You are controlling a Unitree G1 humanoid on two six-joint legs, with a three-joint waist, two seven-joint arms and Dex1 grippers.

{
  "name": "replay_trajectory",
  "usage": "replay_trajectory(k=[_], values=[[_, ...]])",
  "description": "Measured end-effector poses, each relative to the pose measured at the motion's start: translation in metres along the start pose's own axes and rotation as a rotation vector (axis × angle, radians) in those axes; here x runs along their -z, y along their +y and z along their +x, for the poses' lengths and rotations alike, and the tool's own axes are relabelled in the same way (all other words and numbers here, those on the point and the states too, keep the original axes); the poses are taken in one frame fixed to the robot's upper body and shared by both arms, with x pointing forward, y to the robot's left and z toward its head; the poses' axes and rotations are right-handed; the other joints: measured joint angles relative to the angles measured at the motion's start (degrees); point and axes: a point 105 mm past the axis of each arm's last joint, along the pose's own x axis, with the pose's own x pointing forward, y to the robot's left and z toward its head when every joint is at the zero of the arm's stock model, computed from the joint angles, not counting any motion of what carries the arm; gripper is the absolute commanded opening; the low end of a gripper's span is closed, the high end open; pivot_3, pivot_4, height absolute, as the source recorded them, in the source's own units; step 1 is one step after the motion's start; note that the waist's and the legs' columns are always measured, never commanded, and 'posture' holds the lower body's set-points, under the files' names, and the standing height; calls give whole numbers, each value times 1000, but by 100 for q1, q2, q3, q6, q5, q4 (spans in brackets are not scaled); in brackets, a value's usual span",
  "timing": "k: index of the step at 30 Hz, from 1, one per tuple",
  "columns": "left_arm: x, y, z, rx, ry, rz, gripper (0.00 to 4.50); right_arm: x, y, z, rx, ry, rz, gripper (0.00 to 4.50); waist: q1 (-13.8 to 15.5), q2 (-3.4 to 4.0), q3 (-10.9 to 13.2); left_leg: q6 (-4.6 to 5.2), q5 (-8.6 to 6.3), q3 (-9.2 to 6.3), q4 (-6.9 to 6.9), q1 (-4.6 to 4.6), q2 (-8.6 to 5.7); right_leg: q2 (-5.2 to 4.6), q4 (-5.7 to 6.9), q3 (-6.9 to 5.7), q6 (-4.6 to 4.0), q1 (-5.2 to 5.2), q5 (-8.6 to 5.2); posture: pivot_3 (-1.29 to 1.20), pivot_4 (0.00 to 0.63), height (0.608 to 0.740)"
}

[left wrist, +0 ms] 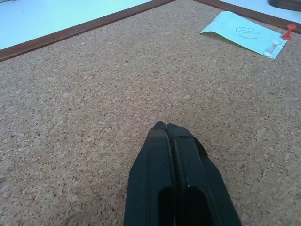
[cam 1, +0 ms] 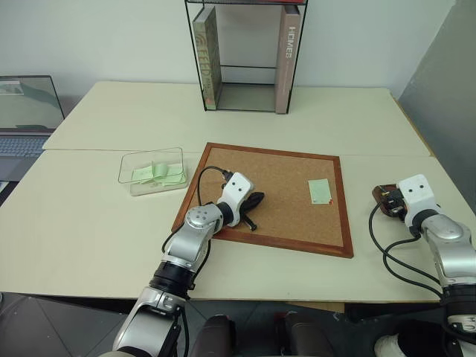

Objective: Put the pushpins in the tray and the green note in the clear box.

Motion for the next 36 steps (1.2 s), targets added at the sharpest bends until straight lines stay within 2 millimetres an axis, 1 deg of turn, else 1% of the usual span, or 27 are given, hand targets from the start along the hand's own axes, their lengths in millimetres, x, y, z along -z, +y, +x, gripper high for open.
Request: replay_trajectory(k=[1,8,11,16,18,20,22,25,28,32,36], values=[[0,0,0,0,0,1,0,0,-1,0,10,0,-2,3069,0,0,0,0,0,0,0,0,0,0,0,0,0,0,0,0,150,740],[0,-1,0,3,-1,3,0,-5,-4,-3,24,-8,53,3069,6,1,0,0,0,-1,0,-1,0,0,-1,-1,0,0,0,0,150,740],[-1,-1,1,6,-2,4,0,-8,-9,-6,43,-6,70,3069,13,1,0,0,0,0,0,-3,0,0,-4,-1,1,0,0,0,150,740],[-1,-2,1,9,-3,6,0,-9,-18,-13,71,4,154,3069,18,1,0,0,0,-2,-1,-4,0,0,-7,-2,1,0,0,0,150,740],[-1,-2,1,9,-3,6,0,-15,-19,-17,71,-32,215,3069,19,1,0,0,0,-4,-1,-4,1,0,-7,-3,1,0,0,0,150,740],[-1,-1,1,9,-3,6,0,-26,-7,-22,19,-103,264,3069,18,1,0,0,0,-6,-3,-4,1,1,-7,-5,1,0,-1,0,150,740],[-1,-2,1,10,-3,6,0,-32,11,-28,-62,-147,285,3069,20,1,-1,0,0,-6,-3,-5,1,1,-8,-5,1,0,-1,0,150,740],[-1,-1,1,11,-2,7,0,-40,48,-35,-187,-211,279,3069,13,1,0,0,0,-5,-2,-5,1,0,-9,-4,3,0,0,0,150,740],[-1,-2,1,11,-2,6,0,-45,76,-36,-261,-246,277,3069,11,1,0,0,0,-4,-2,-5,1,0,-9,-4,5,0,1,0,150,740],[-1,-2,1,12,-1,6,0,-46,89,-35,-288,-247,299,3069,14,1,0,0,0,-6,-1,-5,1,0,-9,-5,5,0,1,0,150,740],[0,-1,0,11,1,8,0,-43,101,-32,-318,-232,298,3069,13,1,-1,0,0,-6,-2,-4,1,0,-9,-5,5,0,1,0,150,740]])
